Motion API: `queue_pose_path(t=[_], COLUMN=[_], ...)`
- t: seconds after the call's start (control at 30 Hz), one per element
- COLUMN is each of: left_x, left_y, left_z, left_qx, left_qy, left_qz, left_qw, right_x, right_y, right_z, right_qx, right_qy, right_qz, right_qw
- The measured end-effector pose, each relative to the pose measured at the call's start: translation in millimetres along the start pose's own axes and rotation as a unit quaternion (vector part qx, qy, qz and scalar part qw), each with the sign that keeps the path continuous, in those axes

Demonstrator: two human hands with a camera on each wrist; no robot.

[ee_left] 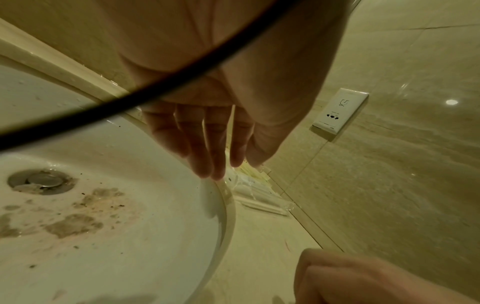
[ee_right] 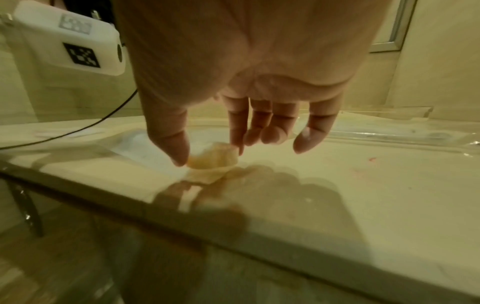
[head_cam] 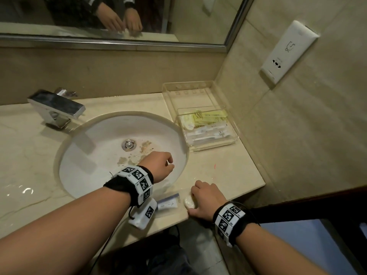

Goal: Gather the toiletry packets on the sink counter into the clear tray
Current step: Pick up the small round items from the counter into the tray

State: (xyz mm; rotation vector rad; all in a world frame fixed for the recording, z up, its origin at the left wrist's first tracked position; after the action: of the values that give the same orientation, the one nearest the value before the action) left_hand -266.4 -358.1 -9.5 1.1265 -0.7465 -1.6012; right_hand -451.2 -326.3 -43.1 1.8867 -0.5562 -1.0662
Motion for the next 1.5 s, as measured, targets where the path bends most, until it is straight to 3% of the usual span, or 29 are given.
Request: queue_pose_path(t=[0.3, 0.53, 0.83, 1.07, 1.23, 1.37, 1.5], left_x=[29, 47, 49, 48, 41, 25, -3], left_y=[11, 15, 11, 16, 19, 28, 33], left_z=[12, 8, -9, -10, -14, -22, -37], left_qx=[-0.008, -0.03, -0.038, -0.042, -0.045, -0.052, -0.076], left_qy=[0.036, 0.098, 0.173, 0.189, 0.188, 0.19, 0.196], left_qz=[0.019, 0.027, 0.032, 0.042, 0.043, 0.056, 0.077], left_qw=[0.999, 0.994, 0.984, 0.98, 0.98, 0.979, 0.975], right_x=[51, 119, 167, 177, 166, 143, 111], right_y=[109, 160, 148, 136, 140, 144, 118], right_z=[46, 69, 70, 78, 78, 56, 12], right_qx=[0.09, -0.005, -0.039, -0.039, -0.008, 0.022, 0.03], right_qy=[0.018, 0.086, 0.14, 0.139, 0.115, 0.136, 0.188], right_qz=[0.129, 0.075, -0.026, -0.052, -0.032, 0.021, -0.015], right_qw=[0.987, 0.993, 0.989, 0.988, 0.993, 0.99, 0.982])
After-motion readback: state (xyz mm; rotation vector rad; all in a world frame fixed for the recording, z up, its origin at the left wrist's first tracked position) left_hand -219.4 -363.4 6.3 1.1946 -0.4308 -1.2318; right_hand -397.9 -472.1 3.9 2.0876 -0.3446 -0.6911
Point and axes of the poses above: each hand's wrist, its own x-axis towards the middle knuckle, its own y-axis out of the back of the hand, z = x × y, the point moved 5 cm from there along x, towards the middle knuckle, and after that the axes turned 15 degrees about x, right-handed, at the moved point
